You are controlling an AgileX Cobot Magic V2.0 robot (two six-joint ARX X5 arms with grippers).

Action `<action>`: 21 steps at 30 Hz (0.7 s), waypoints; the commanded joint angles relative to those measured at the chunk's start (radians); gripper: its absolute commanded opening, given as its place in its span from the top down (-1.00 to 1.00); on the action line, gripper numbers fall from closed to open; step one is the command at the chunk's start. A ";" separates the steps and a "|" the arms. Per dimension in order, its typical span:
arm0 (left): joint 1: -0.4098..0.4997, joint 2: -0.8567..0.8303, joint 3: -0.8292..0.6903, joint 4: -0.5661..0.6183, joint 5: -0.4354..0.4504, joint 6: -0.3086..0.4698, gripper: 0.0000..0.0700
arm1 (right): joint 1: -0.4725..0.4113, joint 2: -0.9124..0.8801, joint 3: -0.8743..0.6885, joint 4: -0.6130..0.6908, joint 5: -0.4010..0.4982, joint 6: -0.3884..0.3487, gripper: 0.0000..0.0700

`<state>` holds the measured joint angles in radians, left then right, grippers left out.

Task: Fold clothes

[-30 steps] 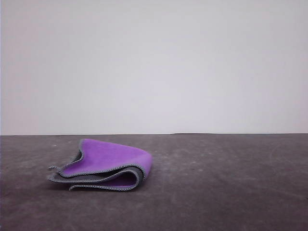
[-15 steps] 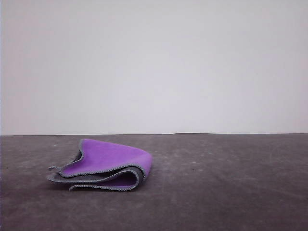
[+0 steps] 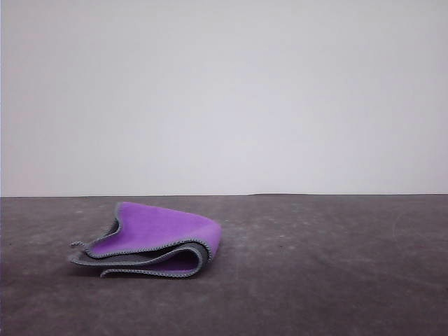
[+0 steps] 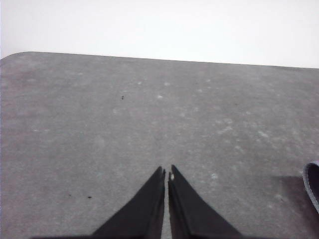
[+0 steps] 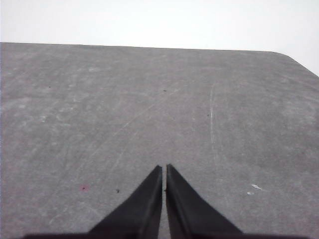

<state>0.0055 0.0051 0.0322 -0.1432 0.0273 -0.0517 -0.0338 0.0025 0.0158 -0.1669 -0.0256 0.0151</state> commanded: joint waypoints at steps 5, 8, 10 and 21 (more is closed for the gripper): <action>0.001 -0.001 -0.020 0.009 -0.002 0.008 1.00 | -0.001 0.001 -0.004 0.009 0.000 0.011 0.97; 0.001 -0.001 -0.020 0.009 -0.002 0.008 1.00 | -0.001 0.001 -0.004 0.009 0.000 0.011 0.97; 0.001 -0.001 -0.020 0.009 -0.002 0.008 1.00 | -0.001 0.001 -0.004 0.009 0.000 0.011 0.97; 0.001 -0.001 -0.020 0.009 -0.002 0.008 1.00 | -0.001 0.001 -0.004 0.009 0.000 0.011 0.97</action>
<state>0.0055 0.0051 0.0322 -0.1432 0.0273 -0.0518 -0.0338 0.0025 0.0158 -0.1669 -0.0254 0.0151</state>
